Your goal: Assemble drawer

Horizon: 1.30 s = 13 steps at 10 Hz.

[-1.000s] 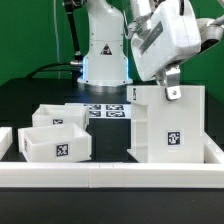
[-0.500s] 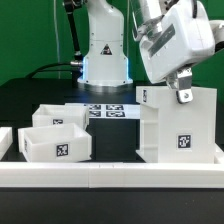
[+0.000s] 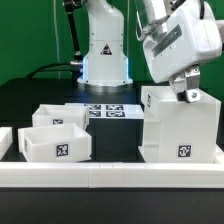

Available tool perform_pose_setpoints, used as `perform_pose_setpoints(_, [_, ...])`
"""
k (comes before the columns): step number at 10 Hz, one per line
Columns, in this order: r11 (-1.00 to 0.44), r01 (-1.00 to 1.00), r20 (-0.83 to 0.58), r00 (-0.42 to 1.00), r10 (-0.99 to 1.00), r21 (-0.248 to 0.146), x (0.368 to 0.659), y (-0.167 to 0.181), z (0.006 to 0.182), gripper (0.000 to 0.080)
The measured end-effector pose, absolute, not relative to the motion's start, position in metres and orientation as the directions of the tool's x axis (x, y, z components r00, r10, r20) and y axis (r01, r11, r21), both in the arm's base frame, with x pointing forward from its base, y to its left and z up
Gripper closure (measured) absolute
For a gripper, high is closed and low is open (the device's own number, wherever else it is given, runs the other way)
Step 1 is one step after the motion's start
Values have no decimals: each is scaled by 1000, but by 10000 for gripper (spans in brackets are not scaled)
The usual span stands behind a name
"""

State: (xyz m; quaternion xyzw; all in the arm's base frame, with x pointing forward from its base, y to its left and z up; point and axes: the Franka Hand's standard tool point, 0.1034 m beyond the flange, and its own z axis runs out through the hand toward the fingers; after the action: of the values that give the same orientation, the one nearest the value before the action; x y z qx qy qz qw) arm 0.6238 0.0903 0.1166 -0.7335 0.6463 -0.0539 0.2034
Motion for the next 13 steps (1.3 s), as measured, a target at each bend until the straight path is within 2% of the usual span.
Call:
perform_pose_setpoints(1, [-83, -926, -184, 160, -970, -368, 624, 90, 117, 338])
perform_pose_setpoints(2, [-84, -926, -183, 161, -970, -368, 624, 90, 117, 338])
perform_pose_setpoints(3, [-85, -926, -183, 162, -970, -369, 624, 90, 117, 216])
perform_pose_setpoints(4, [-86, -926, -182, 163, -970, -369, 624, 90, 117, 170])
perform_pose_setpoints(5, [-88, -925, -182, 165, -969, -369, 624, 90, 117, 170])
perform_pose_setpoints(6, [-150, -915, -164, 225, -960, -375, 623, 88, 120, 154])
perform_pose_setpoints(8, [-308, -864, -119, 382, -917, -399, 620, 71, 148, 151])
perform_pose_setpoints(9, [-423, -809, -77, 492, -867, -409, 618, 61, 156, 151])
perform_pose_setpoints(10, [-492, -769, -53, 558, -828, -409, 617, 51, 156, 151])
perform_pose_setpoints(13, [-483, -771, -45, 548, -836, -414, 616, 49, 154, 151])
